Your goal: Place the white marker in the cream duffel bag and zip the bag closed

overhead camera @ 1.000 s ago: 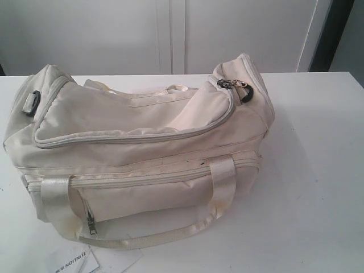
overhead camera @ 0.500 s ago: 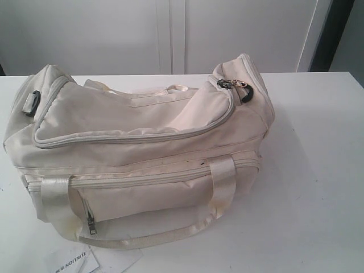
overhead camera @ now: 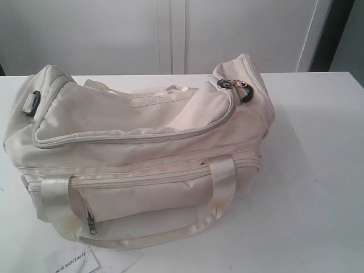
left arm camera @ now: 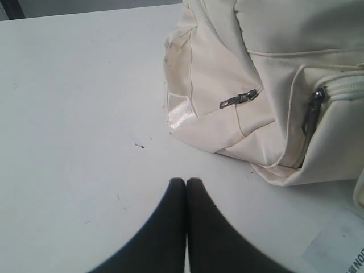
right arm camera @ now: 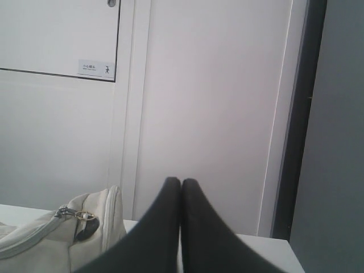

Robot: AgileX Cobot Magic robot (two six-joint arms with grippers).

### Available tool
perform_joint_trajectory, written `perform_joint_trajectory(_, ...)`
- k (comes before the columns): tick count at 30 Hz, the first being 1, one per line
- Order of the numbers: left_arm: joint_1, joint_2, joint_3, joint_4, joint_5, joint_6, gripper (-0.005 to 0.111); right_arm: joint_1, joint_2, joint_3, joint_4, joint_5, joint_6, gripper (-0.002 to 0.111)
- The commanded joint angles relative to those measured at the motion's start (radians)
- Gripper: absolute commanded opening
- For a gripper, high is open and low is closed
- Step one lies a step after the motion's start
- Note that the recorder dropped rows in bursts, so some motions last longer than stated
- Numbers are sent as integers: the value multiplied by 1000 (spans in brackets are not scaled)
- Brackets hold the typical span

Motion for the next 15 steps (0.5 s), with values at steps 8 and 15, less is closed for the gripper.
perform_joint_trajectory(8,-4,-5,4,0,1,-9,0,-6,-4,3,0,-9,4,0)
perform_joint_trajectory(15,-4,-5,4,0,1,-9,0,-6,-5,7,-61,130,169,0)
